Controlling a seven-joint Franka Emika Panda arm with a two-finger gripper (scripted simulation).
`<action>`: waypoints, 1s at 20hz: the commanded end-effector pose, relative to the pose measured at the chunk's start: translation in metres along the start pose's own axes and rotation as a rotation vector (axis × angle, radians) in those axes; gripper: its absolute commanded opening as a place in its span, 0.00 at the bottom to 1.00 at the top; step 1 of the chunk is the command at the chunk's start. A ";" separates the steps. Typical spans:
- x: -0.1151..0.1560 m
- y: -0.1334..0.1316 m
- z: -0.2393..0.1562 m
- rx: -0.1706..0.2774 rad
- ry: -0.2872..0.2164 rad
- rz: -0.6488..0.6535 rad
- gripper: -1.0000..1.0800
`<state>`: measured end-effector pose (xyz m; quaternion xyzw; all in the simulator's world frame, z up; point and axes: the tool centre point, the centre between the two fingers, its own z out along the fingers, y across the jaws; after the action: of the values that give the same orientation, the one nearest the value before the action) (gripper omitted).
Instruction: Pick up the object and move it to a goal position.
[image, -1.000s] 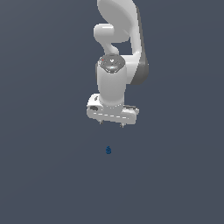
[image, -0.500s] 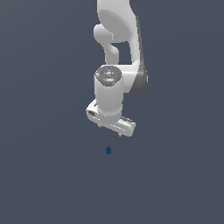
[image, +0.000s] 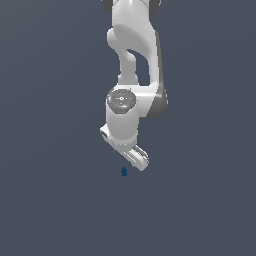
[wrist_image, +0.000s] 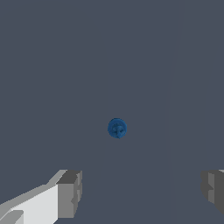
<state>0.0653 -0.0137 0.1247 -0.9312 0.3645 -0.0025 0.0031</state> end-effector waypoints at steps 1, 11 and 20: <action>0.005 -0.002 0.006 -0.001 -0.001 0.073 0.96; 0.017 -0.010 0.026 -0.006 -0.002 0.289 0.96; 0.021 -0.012 0.032 -0.008 -0.001 0.359 0.96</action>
<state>0.0884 -0.0190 0.0931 -0.8529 0.5220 0.0001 0.0000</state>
